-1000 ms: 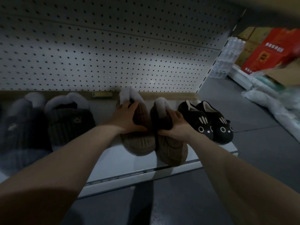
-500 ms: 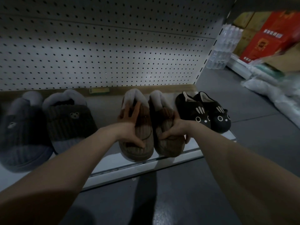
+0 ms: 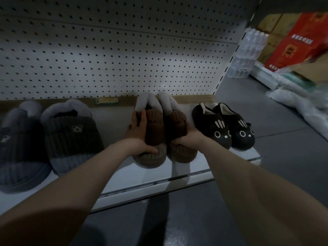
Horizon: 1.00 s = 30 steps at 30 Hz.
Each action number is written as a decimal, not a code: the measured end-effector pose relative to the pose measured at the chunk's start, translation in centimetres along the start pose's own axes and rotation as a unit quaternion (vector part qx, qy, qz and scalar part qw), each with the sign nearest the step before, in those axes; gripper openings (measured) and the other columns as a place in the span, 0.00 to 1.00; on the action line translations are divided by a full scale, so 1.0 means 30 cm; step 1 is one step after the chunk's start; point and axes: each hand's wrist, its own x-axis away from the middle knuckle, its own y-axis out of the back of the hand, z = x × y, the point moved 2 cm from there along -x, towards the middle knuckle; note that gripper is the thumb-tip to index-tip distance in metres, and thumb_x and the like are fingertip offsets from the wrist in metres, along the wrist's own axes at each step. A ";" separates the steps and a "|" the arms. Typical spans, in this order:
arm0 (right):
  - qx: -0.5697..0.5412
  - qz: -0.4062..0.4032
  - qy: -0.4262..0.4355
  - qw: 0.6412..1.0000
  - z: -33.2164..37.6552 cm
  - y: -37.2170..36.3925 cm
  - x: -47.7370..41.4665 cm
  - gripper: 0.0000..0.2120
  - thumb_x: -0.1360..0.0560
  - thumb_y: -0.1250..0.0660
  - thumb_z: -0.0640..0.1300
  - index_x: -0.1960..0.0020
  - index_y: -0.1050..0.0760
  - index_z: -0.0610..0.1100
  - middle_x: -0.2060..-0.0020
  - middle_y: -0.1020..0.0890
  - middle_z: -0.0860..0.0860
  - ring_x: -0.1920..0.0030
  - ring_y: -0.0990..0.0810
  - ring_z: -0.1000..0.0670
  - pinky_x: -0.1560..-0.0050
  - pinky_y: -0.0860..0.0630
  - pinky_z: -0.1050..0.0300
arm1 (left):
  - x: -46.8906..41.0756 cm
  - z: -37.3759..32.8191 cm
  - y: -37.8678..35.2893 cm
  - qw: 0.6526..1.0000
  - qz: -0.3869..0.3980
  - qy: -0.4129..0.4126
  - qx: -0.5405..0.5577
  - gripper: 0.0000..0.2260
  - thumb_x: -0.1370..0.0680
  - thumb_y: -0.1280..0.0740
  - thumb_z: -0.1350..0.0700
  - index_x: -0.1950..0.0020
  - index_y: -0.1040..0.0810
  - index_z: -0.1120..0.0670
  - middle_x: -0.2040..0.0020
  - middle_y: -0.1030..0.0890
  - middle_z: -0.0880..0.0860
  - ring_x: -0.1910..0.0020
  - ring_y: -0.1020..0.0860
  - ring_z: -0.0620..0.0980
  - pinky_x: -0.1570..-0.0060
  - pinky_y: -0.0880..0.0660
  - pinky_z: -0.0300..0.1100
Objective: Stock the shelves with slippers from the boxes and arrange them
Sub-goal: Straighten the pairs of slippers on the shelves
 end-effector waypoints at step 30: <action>0.012 -0.009 -0.008 1.000 0.007 -0.020 0.023 0.45 0.40 0.27 0.66 0.27 0.40 0.60 0.32 0.31 0.43 0.36 0.27 0.38 0.33 0.28 0.41 | 0.021 0.010 0.036 0.999 0.036 -0.002 0.024 0.67 0.38 0.20 0.43 0.28 0.77 0.41 0.25 0.73 0.51 0.22 0.55 0.59 0.27 0.44 0.50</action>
